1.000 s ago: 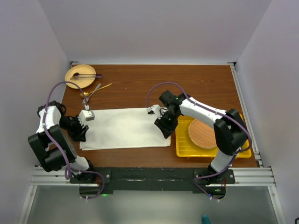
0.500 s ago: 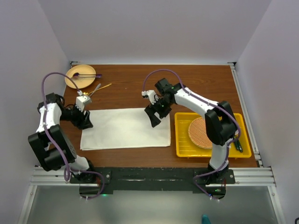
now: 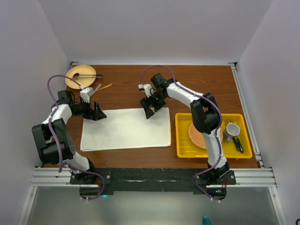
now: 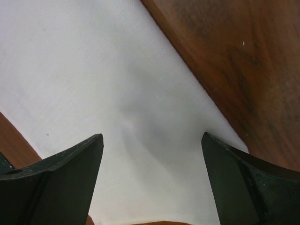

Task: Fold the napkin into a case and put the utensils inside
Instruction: Smooth out the rectangle-folded napkin at the center of the board.

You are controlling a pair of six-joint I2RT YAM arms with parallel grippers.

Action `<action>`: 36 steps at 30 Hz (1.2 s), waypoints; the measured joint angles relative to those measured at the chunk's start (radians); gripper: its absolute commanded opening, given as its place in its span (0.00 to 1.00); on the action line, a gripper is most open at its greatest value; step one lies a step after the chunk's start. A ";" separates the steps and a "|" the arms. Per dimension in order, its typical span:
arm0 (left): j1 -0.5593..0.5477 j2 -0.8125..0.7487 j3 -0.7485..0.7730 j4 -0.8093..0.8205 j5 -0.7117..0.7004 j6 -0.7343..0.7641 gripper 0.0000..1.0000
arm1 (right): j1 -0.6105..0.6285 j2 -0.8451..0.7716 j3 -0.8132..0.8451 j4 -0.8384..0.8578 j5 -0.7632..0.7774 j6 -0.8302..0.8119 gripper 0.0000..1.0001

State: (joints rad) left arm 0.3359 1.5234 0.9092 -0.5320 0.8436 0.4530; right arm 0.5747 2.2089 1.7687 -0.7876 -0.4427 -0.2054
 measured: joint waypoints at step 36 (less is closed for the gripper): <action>-0.270 -0.049 -0.478 1.187 -0.175 -1.338 1.00 | 0.111 -0.105 -0.552 1.280 -0.145 1.176 0.98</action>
State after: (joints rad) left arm 0.0654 1.4746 0.4316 0.6548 0.6682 -0.8852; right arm 0.6853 2.1044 1.2171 0.4923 -0.5873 0.9703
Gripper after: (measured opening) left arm 0.997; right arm 0.983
